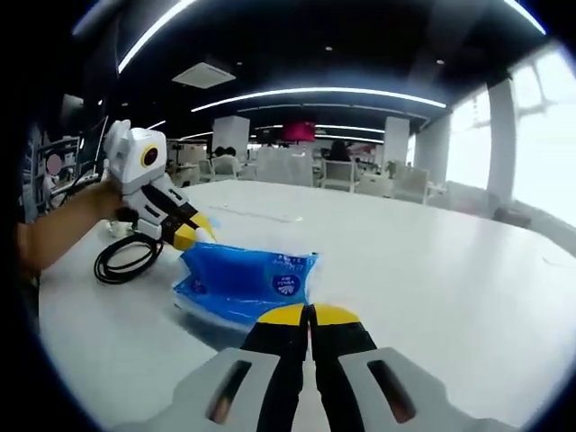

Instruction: Arrange the tabletop items into an orderly group along one side of the table until the central work area is clear of visible clutter.

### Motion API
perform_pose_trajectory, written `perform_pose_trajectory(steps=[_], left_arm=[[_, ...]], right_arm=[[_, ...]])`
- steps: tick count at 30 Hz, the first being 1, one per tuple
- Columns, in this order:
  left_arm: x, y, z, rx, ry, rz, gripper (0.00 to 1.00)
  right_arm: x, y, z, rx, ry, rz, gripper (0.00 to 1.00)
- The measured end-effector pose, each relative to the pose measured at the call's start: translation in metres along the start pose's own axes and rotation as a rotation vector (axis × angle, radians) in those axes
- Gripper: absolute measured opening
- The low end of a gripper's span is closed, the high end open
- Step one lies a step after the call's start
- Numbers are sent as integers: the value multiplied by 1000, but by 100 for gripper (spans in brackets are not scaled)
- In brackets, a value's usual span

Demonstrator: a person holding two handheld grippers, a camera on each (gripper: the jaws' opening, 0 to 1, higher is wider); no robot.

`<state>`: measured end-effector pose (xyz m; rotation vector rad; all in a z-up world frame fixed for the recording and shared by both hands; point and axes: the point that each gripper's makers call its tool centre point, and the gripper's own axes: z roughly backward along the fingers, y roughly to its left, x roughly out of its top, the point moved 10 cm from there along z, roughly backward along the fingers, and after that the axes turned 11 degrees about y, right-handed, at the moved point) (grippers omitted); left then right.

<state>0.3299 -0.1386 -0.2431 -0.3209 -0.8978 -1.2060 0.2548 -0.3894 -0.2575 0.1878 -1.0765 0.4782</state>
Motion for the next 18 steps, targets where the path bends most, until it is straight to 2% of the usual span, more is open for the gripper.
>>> perform_pose_trajectory(steps=[8,18], left_arm=[[-5,1,-10,-11,5,22,0],[-8,-1,-11,-12,11,33,0]], right_arm=[[-8,1,-1,5,12,-11,0],[-14,1,-4,15,17,-29,0]])
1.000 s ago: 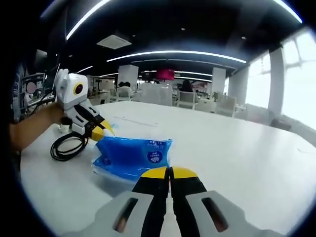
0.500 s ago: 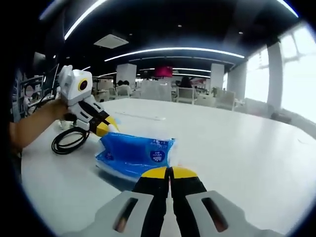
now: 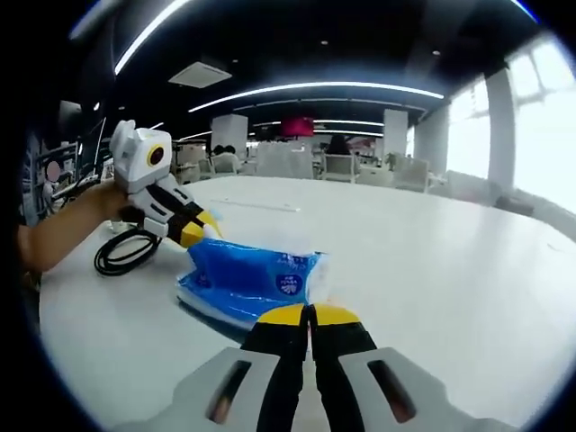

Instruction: Arrange the tabletop items into an orderly group along one side of the table until the central work area is clear of visible clutter.

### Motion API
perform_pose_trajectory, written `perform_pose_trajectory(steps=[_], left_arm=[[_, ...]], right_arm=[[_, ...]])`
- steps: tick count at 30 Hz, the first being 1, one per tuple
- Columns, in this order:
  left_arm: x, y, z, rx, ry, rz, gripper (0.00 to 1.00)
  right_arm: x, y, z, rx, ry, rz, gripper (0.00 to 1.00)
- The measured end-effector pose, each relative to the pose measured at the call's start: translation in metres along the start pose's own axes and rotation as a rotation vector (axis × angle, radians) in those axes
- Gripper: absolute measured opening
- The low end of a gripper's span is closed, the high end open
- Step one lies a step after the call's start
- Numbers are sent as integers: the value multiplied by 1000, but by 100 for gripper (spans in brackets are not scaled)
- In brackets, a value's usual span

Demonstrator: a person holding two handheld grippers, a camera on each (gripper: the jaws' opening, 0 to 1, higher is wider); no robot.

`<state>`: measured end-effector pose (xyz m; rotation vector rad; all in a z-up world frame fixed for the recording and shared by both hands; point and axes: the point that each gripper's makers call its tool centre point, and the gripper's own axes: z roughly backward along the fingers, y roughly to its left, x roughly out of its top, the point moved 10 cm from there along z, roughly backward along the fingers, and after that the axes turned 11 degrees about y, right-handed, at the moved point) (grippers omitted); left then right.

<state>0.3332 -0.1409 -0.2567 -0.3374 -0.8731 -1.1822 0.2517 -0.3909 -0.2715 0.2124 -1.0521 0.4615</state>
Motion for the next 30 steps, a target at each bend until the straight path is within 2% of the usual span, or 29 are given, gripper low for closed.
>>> perform_pose_trajectory(steps=[6,12,23,30], left_arm=[[-1,-1,-1,0,-2,12,0],[-1,-1,5,22,-12,18,6],[0,-7,15,2,-1,-25,14],[-3,-8,24,18,3,-27,16]], right_arm=[[0,0,1,1,1,6,1],[-1,-5,4,-24,-10,-5,11],[-1,-7,15,-45,-30,-2,14],[2,-4,23,-48,-43,5,15]])
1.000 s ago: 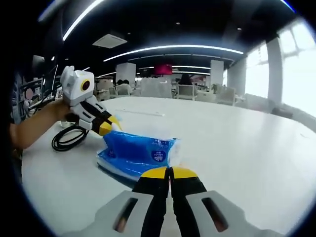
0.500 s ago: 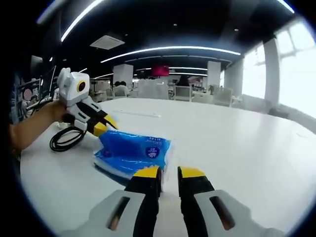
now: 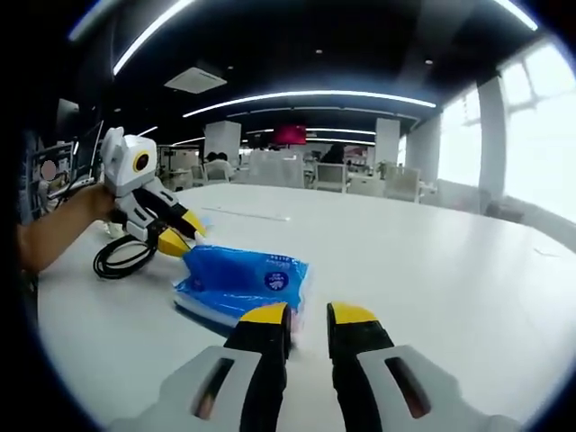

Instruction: Arrange the tabletop items into an orderly group along one side of the table until the central work area is clear of visible clutter.

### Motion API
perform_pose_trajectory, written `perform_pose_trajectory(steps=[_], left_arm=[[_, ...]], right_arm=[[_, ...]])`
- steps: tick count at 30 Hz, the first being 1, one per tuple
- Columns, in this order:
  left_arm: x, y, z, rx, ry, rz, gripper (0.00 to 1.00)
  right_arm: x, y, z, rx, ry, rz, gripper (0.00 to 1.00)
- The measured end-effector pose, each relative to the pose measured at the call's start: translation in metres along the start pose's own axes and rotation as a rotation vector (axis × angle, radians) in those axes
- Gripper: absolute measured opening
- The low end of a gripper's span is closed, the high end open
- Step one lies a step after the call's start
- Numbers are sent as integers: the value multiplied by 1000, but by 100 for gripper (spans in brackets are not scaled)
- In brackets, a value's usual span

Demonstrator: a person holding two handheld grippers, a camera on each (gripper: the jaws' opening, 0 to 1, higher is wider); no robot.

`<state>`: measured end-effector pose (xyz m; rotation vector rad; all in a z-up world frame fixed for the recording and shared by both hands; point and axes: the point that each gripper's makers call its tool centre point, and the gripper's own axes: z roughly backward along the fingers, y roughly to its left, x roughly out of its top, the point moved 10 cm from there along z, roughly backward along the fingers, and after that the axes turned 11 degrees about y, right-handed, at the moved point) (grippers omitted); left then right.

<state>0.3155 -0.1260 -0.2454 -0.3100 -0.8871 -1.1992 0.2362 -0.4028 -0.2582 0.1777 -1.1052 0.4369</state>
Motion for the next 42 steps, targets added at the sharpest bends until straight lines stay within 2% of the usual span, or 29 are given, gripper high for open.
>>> perform_pose_trajectory(steps=[8,11,16,17,20,21,22,24,28,31,36,42], left_arm=[[-1,-1,20,20,-43,24,19],[-1,-4,27,26,-51,21,28],[2,-13,37,32,-69,-10,33],[2,-15,40,30,-76,-14,38],[4,-21,44,24,-67,-13,65],[4,-23,45,28,-62,-16,71],[3,-25,47,36,-51,-34,73],[3,-28,50,33,-46,-45,76],[2,-37,56,10,-21,-19,100],[2,-40,61,29,-7,-41,100],[5,-42,71,28,-51,-17,100],[1,-47,82,53,-61,-15,100]], right_arm=[[9,9,5,5,1,49,23],[10,14,5,4,19,82,32],[14,23,6,15,18,120,46],[15,26,7,23,19,132,49],[15,34,6,38,20,158,67],[15,36,6,39,23,163,72],[14,39,6,39,34,173,76],[14,41,6,39,44,188,78],[13,48,6,71,49,194,82],[13,51,5,77,49,207,82],[15,56,7,93,46,206,84],[16,60,7,77,62,220,85]])
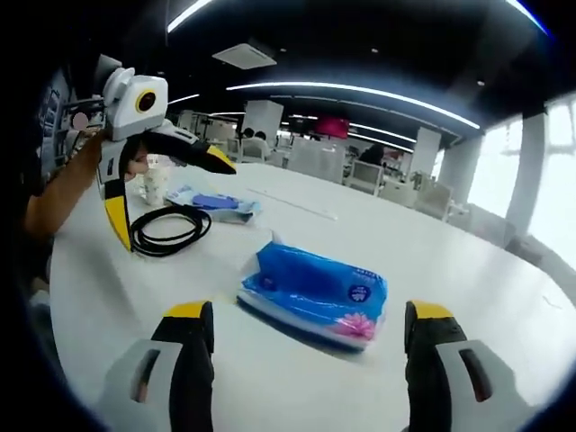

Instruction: Arrange the tabletop items into an orderly group along one side of the table until the central work area is clear of visible clutter.

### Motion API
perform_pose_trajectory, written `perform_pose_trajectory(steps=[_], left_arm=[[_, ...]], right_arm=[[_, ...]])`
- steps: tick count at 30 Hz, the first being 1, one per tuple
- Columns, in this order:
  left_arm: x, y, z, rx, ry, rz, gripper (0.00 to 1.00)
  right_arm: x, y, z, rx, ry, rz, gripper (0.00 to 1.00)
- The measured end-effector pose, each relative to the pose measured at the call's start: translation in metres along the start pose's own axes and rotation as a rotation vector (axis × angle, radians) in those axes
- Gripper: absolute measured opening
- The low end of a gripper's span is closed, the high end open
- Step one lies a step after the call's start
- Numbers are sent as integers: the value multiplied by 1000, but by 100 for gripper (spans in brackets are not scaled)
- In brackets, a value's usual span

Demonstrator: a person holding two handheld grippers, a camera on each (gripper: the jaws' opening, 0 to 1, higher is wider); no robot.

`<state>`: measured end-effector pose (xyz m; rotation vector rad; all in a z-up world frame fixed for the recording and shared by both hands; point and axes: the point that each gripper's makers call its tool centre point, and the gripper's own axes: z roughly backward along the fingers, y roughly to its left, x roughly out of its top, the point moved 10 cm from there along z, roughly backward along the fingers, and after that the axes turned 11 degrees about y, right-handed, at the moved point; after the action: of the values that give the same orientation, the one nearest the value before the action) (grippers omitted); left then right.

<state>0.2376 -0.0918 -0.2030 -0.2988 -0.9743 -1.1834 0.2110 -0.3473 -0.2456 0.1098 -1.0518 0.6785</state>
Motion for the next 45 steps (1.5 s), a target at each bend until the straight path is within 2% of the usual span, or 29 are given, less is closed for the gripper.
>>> perform_pose_trajectory(steps=[9,23,40,45], left_arm=[[-10,-1,20,40,-16,15,100],[-30,3,48,104,2,32,99],[-50,-5,75,171,10,71,96],[-56,-8,80,171,3,78,96]], right_arm=[[8,12,-5,28,-1,26,86],[22,29,-11,62,-8,72,86],[38,50,-24,112,-12,110,84],[41,57,-29,126,-11,121,83]])
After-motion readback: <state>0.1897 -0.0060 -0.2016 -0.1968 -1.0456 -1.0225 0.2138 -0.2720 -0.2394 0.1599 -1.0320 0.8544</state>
